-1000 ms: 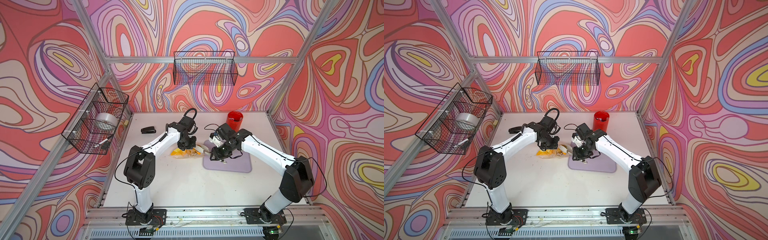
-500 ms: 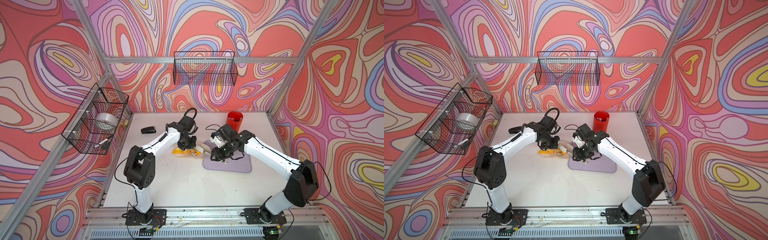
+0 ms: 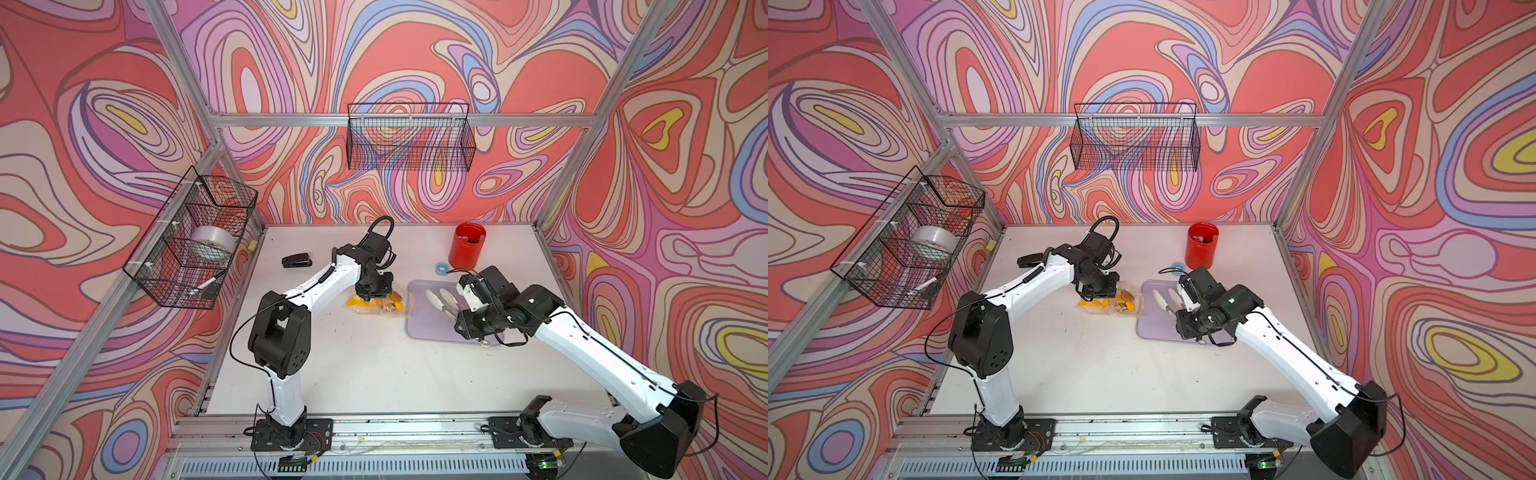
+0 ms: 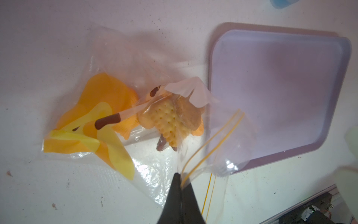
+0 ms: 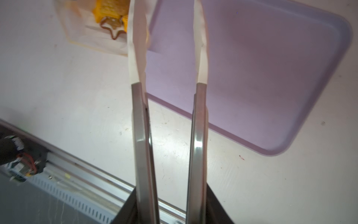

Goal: Put the cookies into a resealable bag to prevent moisture
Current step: Place the cookie in the ziploc bag, then place the clamp on the tray.

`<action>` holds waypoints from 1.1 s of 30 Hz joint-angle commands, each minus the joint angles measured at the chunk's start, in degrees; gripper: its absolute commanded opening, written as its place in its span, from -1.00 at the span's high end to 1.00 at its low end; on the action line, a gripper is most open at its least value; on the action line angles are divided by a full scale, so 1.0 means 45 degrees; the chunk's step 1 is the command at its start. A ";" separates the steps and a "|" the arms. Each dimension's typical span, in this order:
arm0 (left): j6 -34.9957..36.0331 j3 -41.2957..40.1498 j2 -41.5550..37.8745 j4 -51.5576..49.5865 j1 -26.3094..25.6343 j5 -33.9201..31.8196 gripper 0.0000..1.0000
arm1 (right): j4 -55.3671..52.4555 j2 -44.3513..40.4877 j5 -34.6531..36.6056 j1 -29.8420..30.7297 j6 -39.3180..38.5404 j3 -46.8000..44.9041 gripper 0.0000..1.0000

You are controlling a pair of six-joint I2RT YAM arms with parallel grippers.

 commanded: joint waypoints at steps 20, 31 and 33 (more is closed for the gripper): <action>-0.0019 0.0054 0.0022 -0.0092 0.0068 -0.0066 1.00 | 0.1920 0.2615 -0.0068 0.0111 0.3804 -0.3735 0.11; 0.0177 0.0140 -0.0098 -0.0458 0.0066 -0.0237 1.00 | 0.2072 0.3632 -0.0046 0.0111 0.3453 -0.3320 -0.49; 0.0157 0.0141 -0.0073 -0.0465 0.0071 -0.0191 1.00 | 0.1148 0.3156 0.0126 0.0112 0.3219 -0.2870 -0.66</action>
